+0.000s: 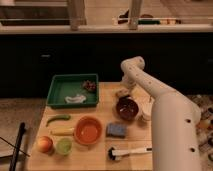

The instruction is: Wipe red bowl with eraser

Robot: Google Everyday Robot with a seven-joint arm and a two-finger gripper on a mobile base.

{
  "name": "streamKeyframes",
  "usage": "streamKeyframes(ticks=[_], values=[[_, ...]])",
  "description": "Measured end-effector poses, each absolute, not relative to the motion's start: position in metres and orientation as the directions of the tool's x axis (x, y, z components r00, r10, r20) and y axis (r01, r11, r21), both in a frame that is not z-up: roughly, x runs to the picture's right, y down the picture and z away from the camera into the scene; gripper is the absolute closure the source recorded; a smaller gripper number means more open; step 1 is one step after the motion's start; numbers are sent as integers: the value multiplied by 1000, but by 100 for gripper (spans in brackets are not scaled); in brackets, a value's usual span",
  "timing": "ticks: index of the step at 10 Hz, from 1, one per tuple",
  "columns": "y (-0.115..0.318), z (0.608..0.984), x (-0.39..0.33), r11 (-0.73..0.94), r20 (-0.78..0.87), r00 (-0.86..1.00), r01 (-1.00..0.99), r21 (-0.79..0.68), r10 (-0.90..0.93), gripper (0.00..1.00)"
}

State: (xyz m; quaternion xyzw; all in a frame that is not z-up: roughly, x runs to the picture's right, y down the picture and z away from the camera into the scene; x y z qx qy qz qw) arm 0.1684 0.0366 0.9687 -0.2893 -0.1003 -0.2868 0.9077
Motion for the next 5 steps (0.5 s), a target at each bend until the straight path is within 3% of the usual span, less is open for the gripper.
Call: streamKeyframes(ticks=[5], values=[[53,980,176,660,370,810,585,-471,-455,70]])
